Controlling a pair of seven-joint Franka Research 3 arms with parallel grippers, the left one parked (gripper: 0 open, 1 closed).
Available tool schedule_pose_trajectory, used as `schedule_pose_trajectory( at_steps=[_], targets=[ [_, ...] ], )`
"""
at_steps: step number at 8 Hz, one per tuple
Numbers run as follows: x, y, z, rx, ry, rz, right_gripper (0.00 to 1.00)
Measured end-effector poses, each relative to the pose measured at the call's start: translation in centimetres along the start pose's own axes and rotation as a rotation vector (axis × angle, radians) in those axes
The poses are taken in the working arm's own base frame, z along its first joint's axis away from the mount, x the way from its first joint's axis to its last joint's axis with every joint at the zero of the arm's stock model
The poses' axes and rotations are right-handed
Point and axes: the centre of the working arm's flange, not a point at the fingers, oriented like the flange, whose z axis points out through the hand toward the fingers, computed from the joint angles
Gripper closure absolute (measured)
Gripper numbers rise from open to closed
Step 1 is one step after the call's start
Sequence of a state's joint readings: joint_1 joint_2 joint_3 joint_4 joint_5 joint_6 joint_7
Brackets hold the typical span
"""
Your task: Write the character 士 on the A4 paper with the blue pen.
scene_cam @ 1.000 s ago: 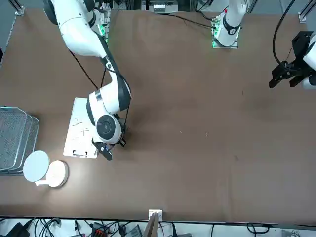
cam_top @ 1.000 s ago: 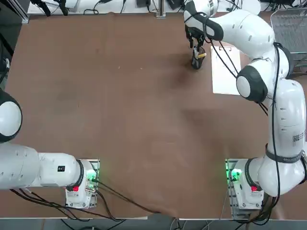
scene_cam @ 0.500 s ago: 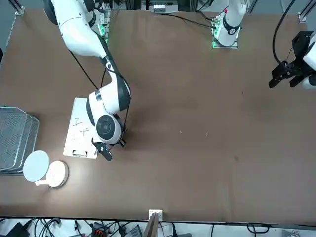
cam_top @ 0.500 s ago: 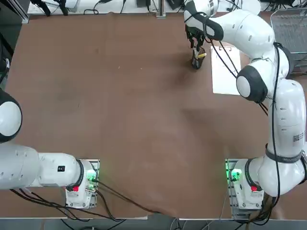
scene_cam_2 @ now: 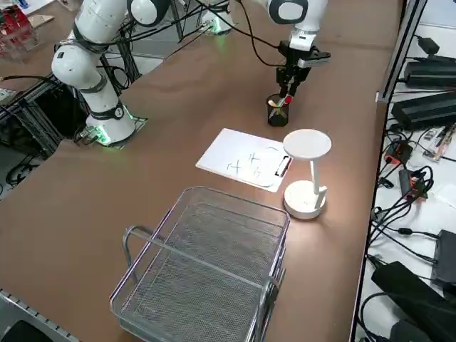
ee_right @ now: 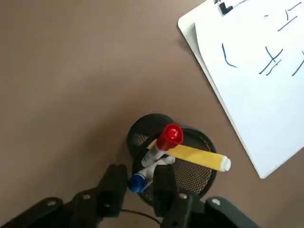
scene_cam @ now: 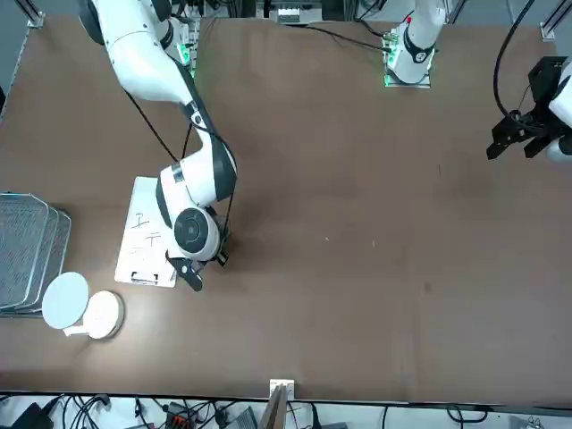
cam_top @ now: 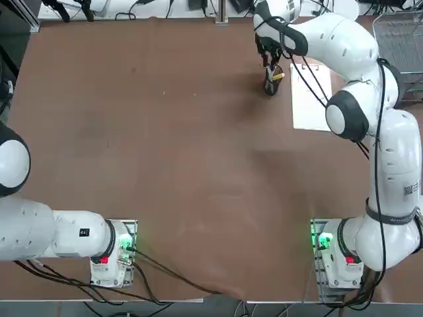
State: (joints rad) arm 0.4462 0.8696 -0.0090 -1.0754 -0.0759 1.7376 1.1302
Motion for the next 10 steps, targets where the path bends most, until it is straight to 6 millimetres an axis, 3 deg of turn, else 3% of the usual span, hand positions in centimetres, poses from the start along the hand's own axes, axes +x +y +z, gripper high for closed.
schedule_pose_trajectory(
  at_steps=[2, 4, 8, 10],
  targets=[
    [0.0, 0.0, -0.1, -0.001, 0.0, 0.0, 0.76],
    [0.1, 0.1, -0.8, -0.002, 0.001, 0.002, 0.81],
    [0.0, 0.6, -1.4, -0.029, -0.005, -0.006, 0.81],
    [-0.3, 1.6, -4.6, -0.026, -0.001, -0.043, 0.81]
  ],
)
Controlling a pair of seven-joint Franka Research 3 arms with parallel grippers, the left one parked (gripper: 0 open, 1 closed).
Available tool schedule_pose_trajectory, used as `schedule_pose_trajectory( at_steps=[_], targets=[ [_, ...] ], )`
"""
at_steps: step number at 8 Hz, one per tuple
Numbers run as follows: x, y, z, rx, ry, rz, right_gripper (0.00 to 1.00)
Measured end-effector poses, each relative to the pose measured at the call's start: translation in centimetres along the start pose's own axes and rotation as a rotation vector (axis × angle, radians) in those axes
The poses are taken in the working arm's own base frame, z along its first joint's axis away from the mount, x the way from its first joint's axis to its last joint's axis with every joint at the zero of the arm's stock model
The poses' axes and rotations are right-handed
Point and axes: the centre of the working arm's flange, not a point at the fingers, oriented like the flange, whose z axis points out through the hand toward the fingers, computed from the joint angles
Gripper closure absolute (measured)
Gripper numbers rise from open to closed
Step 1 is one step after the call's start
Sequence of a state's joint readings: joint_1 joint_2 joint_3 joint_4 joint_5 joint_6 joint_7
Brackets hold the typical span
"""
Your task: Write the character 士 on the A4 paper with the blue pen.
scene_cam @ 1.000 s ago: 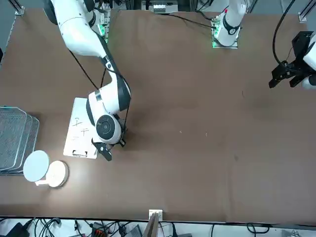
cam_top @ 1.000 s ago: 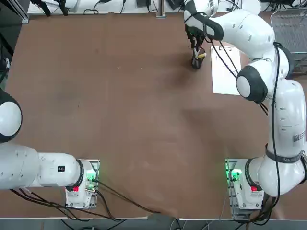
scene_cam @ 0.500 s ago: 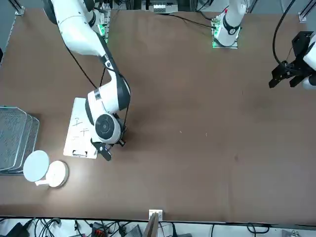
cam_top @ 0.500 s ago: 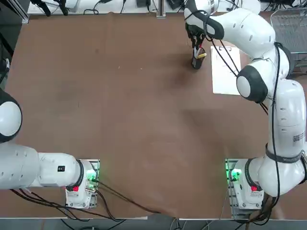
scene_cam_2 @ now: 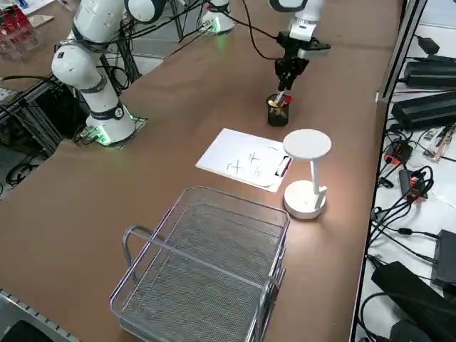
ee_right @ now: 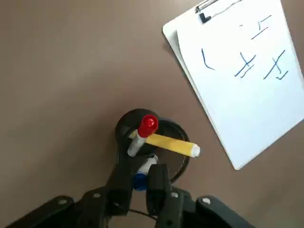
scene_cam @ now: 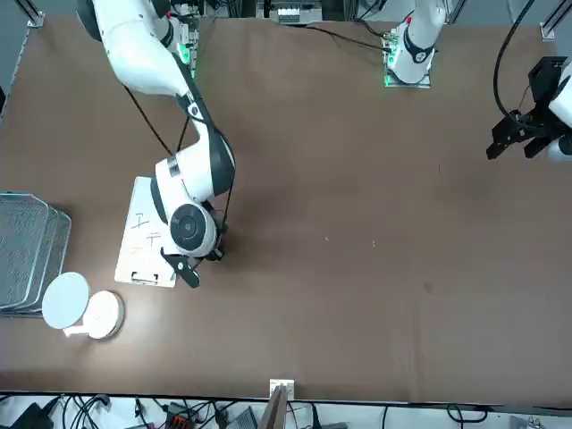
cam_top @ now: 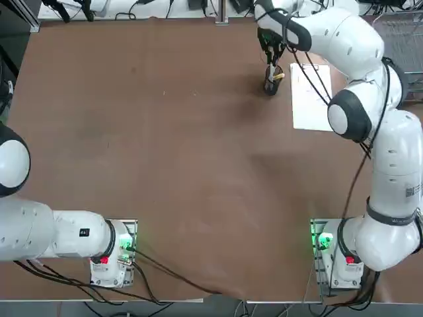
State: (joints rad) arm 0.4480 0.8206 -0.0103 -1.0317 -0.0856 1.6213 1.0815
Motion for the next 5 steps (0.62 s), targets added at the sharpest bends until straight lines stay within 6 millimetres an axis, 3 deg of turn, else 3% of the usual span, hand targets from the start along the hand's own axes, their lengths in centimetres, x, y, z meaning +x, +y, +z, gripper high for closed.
schedule_pose_trajectory(
  at_steps=[3, 5],
  targets=[
    [-0.3, 3.2, -8.8, 0.065, 0.086, -0.126, 0.81],
    [-0.1, 6.6, -14.1, 0.097, 0.131, -0.279, 0.81]
  ],
)
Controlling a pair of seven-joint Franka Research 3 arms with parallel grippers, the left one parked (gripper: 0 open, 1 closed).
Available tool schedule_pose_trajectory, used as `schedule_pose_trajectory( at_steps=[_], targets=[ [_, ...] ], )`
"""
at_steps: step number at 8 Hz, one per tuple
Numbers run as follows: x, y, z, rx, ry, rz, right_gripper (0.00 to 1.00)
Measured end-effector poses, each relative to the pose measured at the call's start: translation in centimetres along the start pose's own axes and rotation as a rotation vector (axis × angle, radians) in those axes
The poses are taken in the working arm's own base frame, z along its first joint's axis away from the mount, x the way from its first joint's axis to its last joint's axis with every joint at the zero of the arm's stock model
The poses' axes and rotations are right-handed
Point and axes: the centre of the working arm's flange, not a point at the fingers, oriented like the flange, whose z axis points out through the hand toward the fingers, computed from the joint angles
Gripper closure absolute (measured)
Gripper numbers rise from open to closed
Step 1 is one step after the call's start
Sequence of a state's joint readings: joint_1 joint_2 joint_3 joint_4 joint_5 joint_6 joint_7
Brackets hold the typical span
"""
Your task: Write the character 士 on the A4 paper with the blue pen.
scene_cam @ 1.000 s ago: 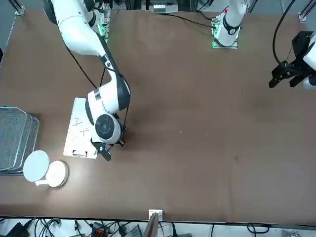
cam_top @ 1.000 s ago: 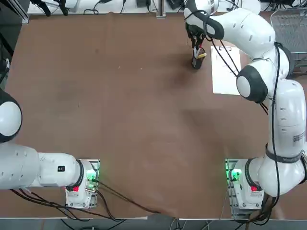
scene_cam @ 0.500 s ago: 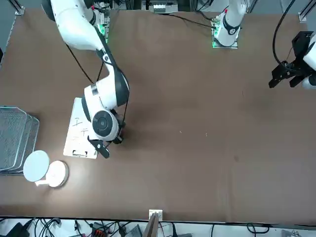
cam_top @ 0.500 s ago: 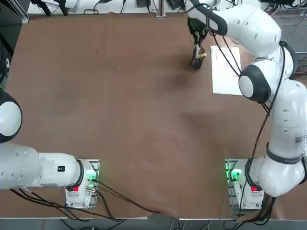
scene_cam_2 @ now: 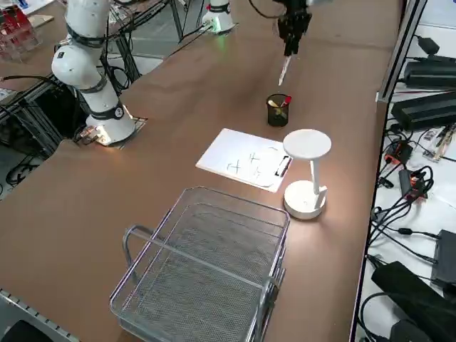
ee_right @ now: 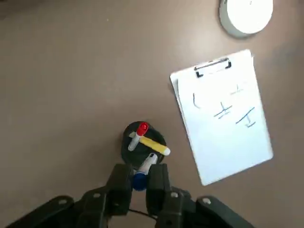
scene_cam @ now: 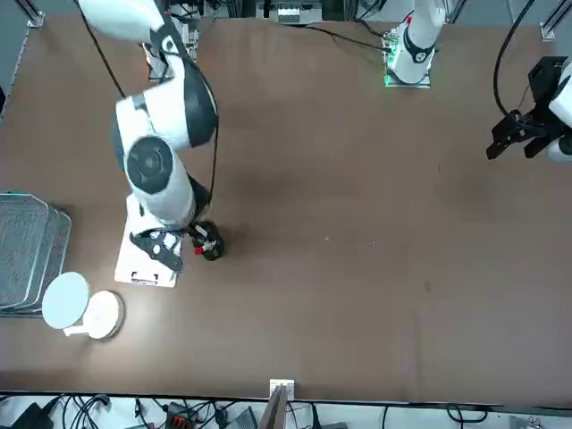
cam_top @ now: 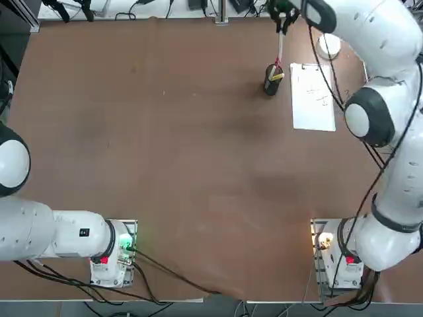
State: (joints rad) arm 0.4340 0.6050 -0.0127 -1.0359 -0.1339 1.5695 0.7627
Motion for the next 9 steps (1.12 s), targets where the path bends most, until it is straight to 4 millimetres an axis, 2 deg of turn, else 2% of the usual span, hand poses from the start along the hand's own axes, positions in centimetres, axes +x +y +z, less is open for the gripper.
schedule_pose_trajectory(
  at_steps=[1, 2, 3, 7, 9],
  targets=[
    [0.2, 2.3, -1.5, -0.007, 0.003, -0.082, 0.81],
    [0.4, 5.0, -1.9, -0.026, -0.006, -0.149, 0.81],
    [0.6, 7.8, -1.4, -0.044, -0.025, -0.202, 0.81],
    [0.2, 16.9, 2.7, -0.026, -0.019, -0.364, 0.81],
    [-0.7, 20.3, 5.1, -0.001, 0.017, -0.417, 0.81]
  ],
)
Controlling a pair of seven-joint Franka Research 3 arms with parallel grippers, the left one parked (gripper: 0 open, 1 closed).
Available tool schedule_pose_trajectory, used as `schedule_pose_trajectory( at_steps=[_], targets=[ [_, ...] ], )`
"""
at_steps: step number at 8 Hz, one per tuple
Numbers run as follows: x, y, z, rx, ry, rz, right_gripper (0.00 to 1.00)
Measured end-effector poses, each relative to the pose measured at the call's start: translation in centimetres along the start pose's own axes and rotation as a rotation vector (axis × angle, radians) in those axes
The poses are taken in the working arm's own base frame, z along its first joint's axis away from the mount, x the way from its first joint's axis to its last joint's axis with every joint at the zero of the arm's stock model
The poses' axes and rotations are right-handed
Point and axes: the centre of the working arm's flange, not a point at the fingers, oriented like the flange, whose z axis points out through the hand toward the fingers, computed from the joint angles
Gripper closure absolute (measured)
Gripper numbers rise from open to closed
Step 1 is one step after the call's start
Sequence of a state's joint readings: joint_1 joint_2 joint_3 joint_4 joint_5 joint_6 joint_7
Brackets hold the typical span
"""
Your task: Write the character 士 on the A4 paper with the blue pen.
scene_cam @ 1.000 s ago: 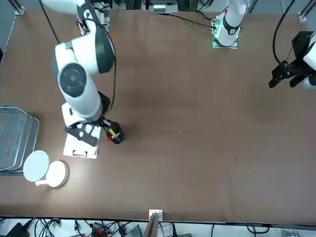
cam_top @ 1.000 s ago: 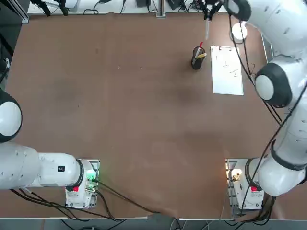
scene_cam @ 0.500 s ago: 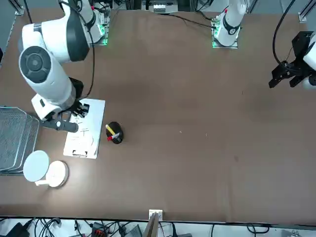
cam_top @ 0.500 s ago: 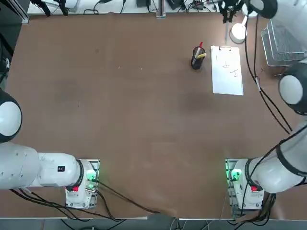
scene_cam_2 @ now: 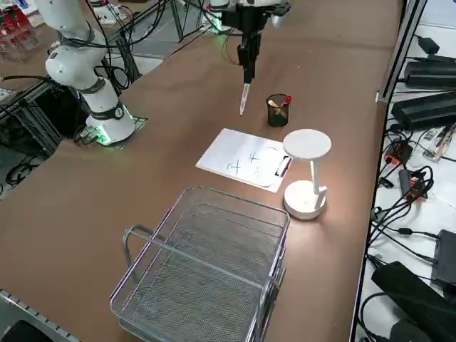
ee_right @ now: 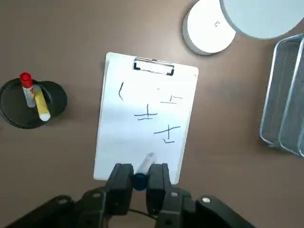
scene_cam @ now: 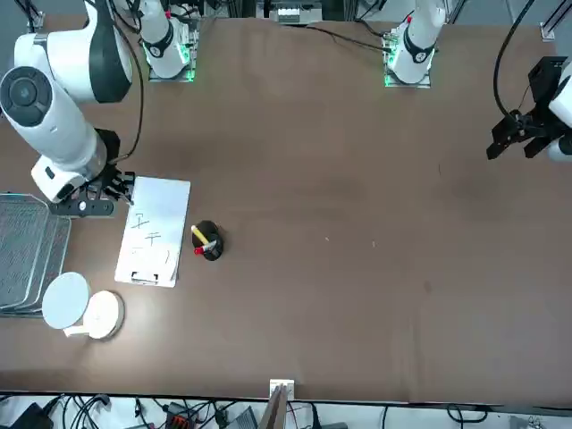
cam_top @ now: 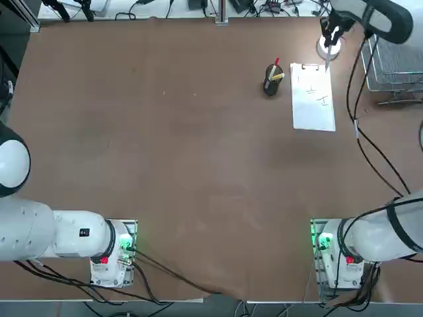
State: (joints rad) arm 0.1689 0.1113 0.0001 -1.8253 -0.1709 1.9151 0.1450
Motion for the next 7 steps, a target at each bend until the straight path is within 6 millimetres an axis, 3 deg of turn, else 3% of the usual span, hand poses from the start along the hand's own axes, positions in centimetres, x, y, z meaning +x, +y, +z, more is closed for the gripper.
schedule_pose_trajectory(
  at_steps=[2, 7],
  targets=[
    [-2.2, 1.0, 3.1, 0.016, 0.05, -0.03, 0.81],
    [-5.7, -0.8, 9.2, 0.019, 0.119, -0.119, 0.81]
  ],
)
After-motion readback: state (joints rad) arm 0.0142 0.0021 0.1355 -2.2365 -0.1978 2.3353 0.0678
